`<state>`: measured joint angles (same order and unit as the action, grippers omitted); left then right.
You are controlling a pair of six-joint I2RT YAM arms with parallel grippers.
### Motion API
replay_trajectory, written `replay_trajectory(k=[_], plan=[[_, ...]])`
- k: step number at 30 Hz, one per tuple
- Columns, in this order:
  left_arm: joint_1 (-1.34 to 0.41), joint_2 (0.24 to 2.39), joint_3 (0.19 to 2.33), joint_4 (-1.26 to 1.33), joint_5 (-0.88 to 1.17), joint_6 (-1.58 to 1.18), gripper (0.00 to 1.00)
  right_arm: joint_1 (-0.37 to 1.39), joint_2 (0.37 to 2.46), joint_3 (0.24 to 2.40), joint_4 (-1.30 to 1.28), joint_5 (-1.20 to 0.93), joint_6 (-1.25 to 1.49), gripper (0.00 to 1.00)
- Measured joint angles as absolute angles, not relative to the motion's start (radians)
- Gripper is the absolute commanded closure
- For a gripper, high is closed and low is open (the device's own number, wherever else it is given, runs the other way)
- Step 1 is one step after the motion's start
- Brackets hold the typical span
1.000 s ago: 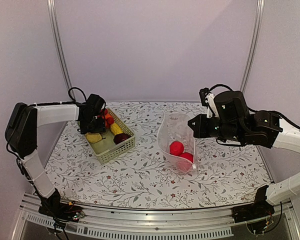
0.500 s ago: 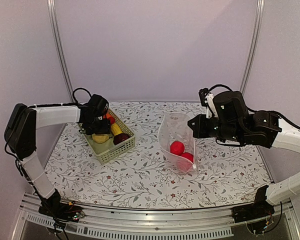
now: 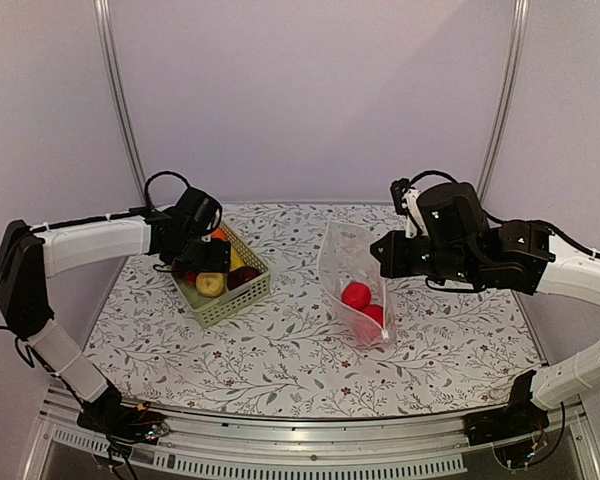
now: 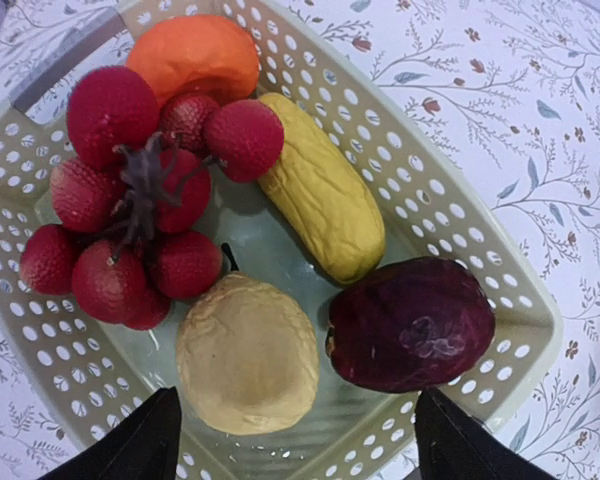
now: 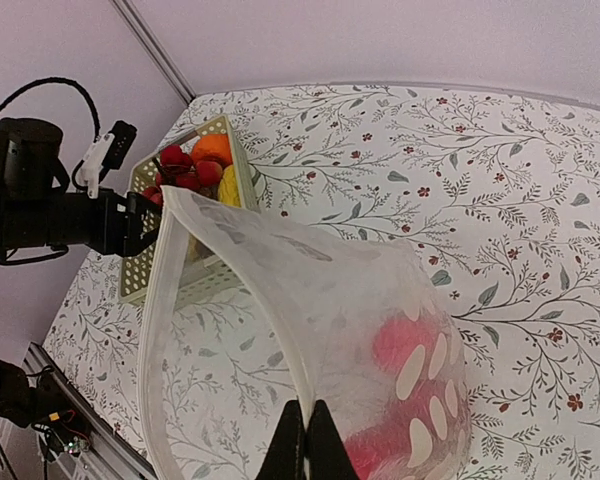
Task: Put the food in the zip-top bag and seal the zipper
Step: Adjust the fake fruit in the bin, then pick up the fake fruit from the bin.
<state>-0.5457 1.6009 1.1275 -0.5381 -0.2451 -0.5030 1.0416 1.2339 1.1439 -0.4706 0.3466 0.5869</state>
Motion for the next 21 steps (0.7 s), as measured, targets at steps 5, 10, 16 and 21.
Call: replay_trajectory(k=[5, 10, 16, 21], plan=[[-0.501, 1.605, 1.138, -0.562, -0.246, -0.509, 0.18, 1.042, 1.234, 1.148, -0.471, 0.344, 0.587, 1.00], [-0.471, 1.655, 1.139, -0.568, -0.226, -0.527, 0.19, 1.042, 1.234, 1.148, -0.471, 0.342, 0.587, 1.00], [-0.471, 1.693, 1.136, -0.570, -0.192, -0.558, 0.17, 1.042, 1.234, 1.148, -0.471, 0.342, 0.587, 1.00], [-0.471, 1.702, 1.125, -0.567, -0.187, -0.589, 0.15, 1.042, 1.234, 1.148, -0.471, 0.342, 0.587, 1.00]])
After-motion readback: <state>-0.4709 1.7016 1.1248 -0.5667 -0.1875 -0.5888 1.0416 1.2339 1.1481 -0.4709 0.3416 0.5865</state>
